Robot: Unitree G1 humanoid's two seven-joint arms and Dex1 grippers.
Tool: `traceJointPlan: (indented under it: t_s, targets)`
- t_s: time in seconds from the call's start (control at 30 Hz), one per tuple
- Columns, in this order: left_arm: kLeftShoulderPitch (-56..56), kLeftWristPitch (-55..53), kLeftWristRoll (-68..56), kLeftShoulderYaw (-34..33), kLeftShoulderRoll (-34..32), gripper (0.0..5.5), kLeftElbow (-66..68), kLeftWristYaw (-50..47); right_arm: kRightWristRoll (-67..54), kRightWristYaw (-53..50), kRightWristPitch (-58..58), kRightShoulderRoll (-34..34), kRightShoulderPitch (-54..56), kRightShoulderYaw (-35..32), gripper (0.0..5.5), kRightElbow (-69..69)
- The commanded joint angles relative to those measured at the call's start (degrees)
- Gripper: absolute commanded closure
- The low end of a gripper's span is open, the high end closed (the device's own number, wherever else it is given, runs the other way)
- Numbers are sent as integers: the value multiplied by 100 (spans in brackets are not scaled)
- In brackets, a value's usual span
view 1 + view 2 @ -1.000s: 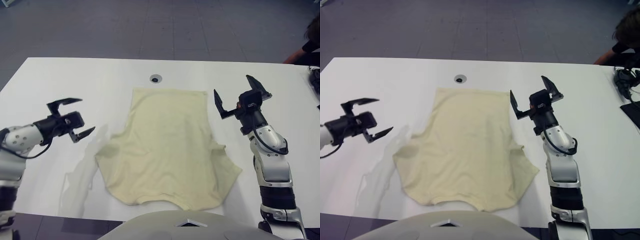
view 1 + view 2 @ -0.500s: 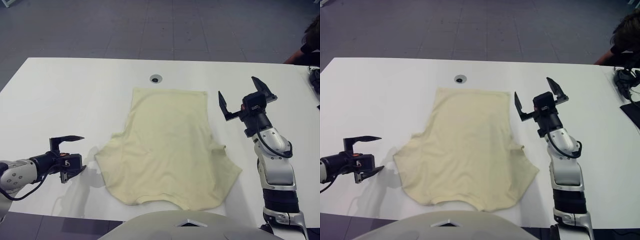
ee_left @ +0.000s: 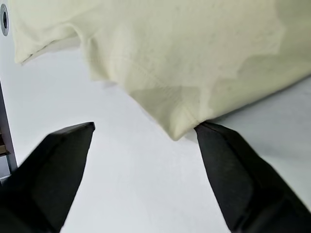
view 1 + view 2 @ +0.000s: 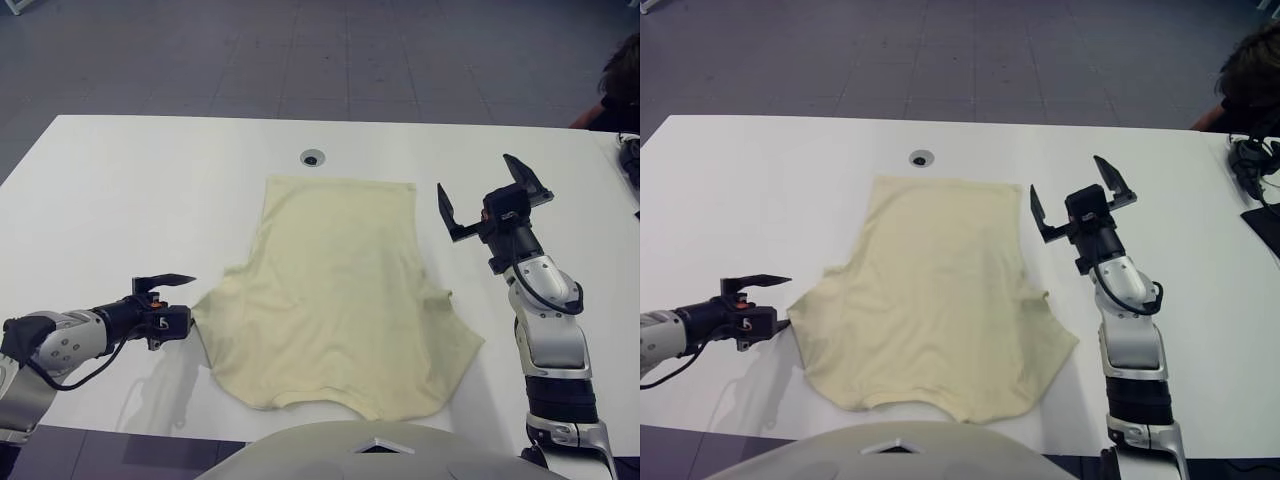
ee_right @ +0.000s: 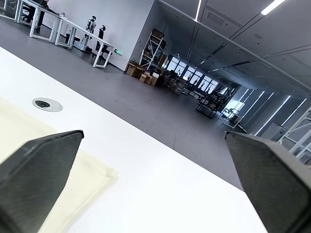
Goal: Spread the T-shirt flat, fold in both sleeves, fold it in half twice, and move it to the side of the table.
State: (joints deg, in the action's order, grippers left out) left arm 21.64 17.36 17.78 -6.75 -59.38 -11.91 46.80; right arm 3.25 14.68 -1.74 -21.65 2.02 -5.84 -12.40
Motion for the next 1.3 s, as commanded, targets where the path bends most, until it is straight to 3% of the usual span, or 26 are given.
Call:
traceJointPlan:
  t_s: [0.03,0.57,1.0,1.3]
  targets:
    - [35,-32,36,298,34,254,287,105,126,-19,6,-40,-43,67,10,-44]
    - [57,-57,-2,217,-138,542,386,76,152,21,-33,-4,-53,88,10,-114]
    - [85,-50,-102,121,-145,548,219,90,138,46,-22,4,-49,113,10,-124]
    - [28,-157,-1110,-347,-161,548,-538,495,180,25,-13,6,-48,154,10,-125]
